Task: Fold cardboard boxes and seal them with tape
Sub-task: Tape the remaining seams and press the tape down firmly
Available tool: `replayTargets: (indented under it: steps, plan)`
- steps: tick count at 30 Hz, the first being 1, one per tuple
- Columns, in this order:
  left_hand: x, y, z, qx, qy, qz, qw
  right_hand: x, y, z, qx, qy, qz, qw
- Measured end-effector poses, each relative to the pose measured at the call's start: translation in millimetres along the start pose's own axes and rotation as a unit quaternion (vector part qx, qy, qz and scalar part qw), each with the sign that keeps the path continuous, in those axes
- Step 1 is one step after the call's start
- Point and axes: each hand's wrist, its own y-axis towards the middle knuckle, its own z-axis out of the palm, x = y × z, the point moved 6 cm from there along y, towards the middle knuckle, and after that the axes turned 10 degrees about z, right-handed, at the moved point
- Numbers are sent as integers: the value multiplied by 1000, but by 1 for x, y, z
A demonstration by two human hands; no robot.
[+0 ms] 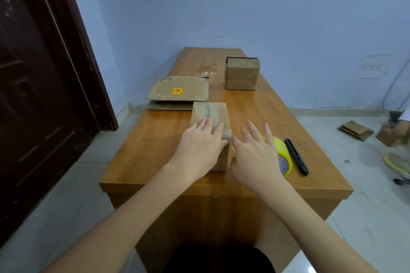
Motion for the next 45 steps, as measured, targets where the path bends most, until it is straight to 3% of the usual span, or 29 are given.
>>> replayTargets:
  steps: [7, 18, 29, 32, 35, 38, 39, 42, 45]
  plan:
    - [0, -1, 0, -4, -1, -3, 1000, 1, 6, -2, 13, 96, 34, 995]
    - [-1, 2, -5, -15, -20, -16, 1000, 0, 13, 6, 76, 34, -4, 997]
    - [2, 3, -7, -40, -39, -17, 998, 6, -8, 12, 44, -70, -15, 996]
    - [5, 3, -8, -43, -41, -11, 998, -5, -3, -2, 52, -33, -14, 998]
    - [4, 2, -8, -27, -38, -3, 999, -41, 10, -21, 44, 146, 45, 987]
    - [5, 4, -6, -16, -30, -3, 999, -100, 25, -16, 25, 321, 169, 932]
    - [5, 5, -7, -21, -29, -6, 999, -118, 31, -5, 30, 321, 203, 925]
    - [5, 8, -10, -42, -22, -21, 999, -152, 37, 40, 81, 183, 266, 943]
    - [5, 11, -13, -43, -13, -34, 998, -160, 33, 70, 87, 101, 283, 950]
